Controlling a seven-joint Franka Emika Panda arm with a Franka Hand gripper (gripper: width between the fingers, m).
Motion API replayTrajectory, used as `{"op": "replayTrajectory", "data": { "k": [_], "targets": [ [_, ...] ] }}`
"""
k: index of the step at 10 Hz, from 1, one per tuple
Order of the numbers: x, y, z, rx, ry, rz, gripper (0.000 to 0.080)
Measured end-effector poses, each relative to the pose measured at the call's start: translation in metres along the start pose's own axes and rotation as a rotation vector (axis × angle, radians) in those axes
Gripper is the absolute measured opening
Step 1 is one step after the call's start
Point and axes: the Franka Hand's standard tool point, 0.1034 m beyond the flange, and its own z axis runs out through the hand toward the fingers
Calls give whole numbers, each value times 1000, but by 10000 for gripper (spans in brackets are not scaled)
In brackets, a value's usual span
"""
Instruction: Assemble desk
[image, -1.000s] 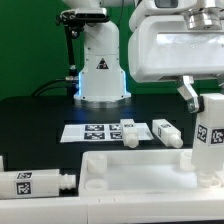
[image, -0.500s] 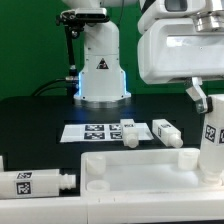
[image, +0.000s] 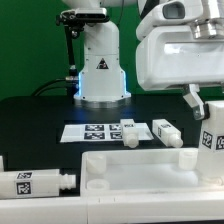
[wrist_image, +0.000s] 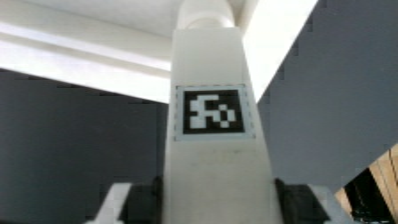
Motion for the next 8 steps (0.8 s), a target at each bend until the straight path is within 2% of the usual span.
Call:
{"op": "replayTrajectory", "data": {
  "k": [2, 4, 5, 6, 7, 8],
  "targets": [
    [5, 2, 2, -11, 48, 0, 287],
    [5, 3, 2, -12, 48, 0, 287],
    [4, 2, 3, -10, 39, 0, 338],
    [3, 1, 4, 0, 1, 0, 525],
    [5, 1, 6, 9, -38, 38, 610],
    [8, -4, 7, 24, -104, 81, 610]
  ]
}}
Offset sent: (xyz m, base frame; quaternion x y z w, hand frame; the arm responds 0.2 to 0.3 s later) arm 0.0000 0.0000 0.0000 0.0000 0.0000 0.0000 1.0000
